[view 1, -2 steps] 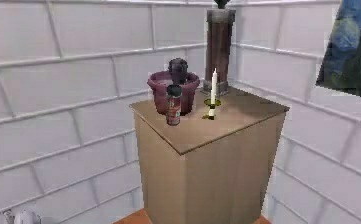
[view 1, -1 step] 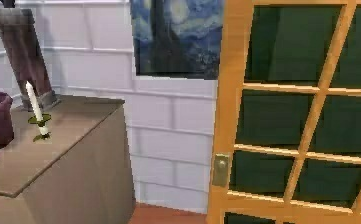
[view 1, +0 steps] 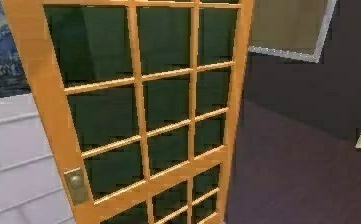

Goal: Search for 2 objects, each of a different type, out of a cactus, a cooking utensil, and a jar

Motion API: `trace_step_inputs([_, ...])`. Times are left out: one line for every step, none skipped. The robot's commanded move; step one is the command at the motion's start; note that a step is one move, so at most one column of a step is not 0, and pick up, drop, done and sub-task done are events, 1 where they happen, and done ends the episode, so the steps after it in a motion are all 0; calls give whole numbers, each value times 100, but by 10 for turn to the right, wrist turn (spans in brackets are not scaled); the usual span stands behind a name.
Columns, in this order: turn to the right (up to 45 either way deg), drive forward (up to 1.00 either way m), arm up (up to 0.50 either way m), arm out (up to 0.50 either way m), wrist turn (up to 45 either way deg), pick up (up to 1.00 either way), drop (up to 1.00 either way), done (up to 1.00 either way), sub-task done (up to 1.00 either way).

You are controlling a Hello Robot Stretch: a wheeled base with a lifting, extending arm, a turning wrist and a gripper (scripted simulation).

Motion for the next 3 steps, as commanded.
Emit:
trace_step_inputs([450,0,0,0,0,0,0,0,0])
trace_step_inputs([240,0,0,0,0,0,0,0,0])
trace_step_inputs([0,100,0,0,0,0,0,0,0])
